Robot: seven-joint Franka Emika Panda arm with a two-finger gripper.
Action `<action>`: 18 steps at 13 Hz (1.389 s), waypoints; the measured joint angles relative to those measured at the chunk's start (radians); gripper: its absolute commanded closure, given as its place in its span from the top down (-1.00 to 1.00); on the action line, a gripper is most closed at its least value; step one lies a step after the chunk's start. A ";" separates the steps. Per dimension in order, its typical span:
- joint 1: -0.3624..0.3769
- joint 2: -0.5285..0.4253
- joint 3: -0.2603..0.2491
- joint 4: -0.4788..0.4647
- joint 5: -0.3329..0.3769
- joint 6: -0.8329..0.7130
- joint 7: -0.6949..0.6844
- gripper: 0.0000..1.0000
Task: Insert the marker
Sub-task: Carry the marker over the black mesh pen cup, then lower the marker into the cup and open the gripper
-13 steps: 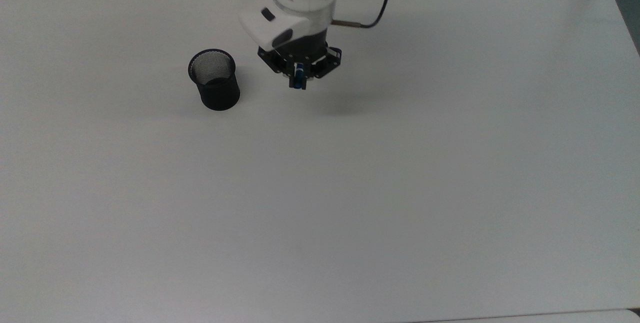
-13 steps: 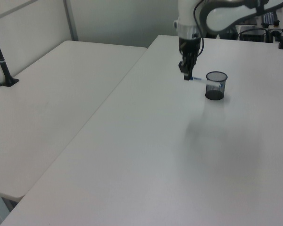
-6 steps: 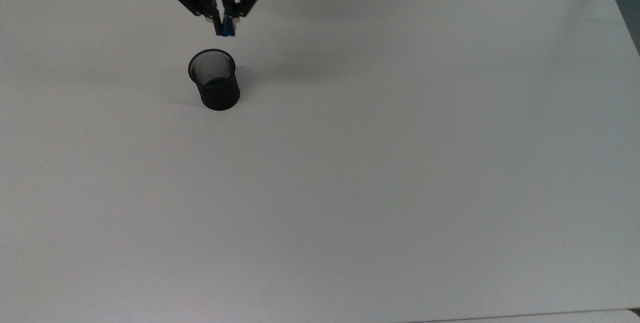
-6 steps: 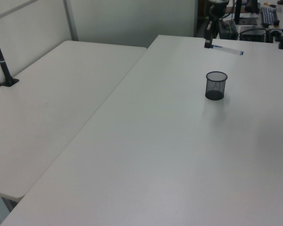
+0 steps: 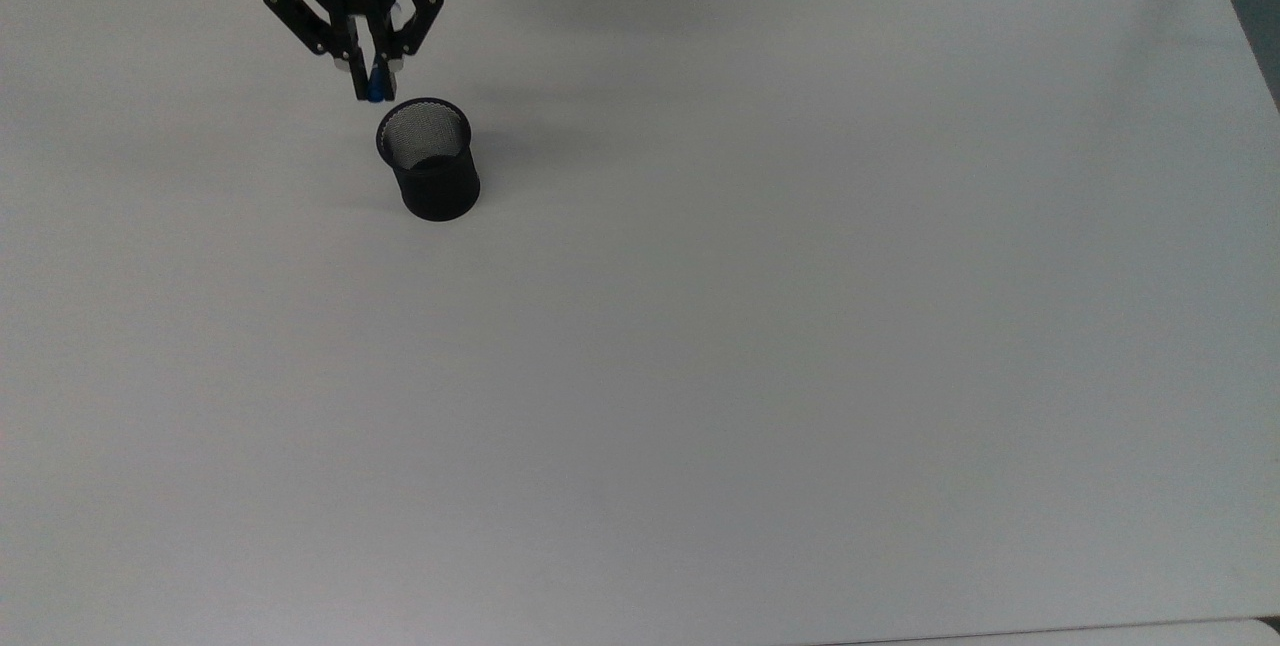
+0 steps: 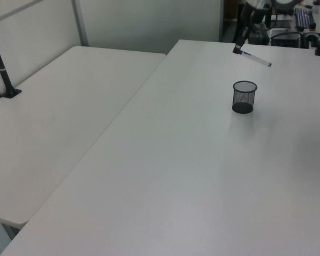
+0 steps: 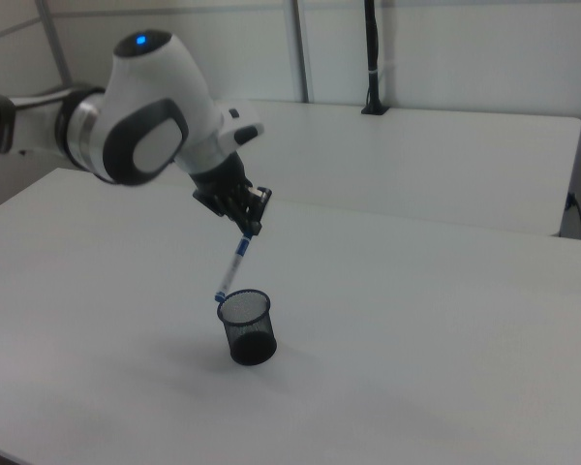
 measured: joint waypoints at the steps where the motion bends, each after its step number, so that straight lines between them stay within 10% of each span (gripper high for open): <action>1: 0.001 0.005 0.000 -0.036 0.000 0.079 0.000 -0.77; 18: 0.065 0.119 0.009 -0.185 0.001 0.531 0.092 -0.73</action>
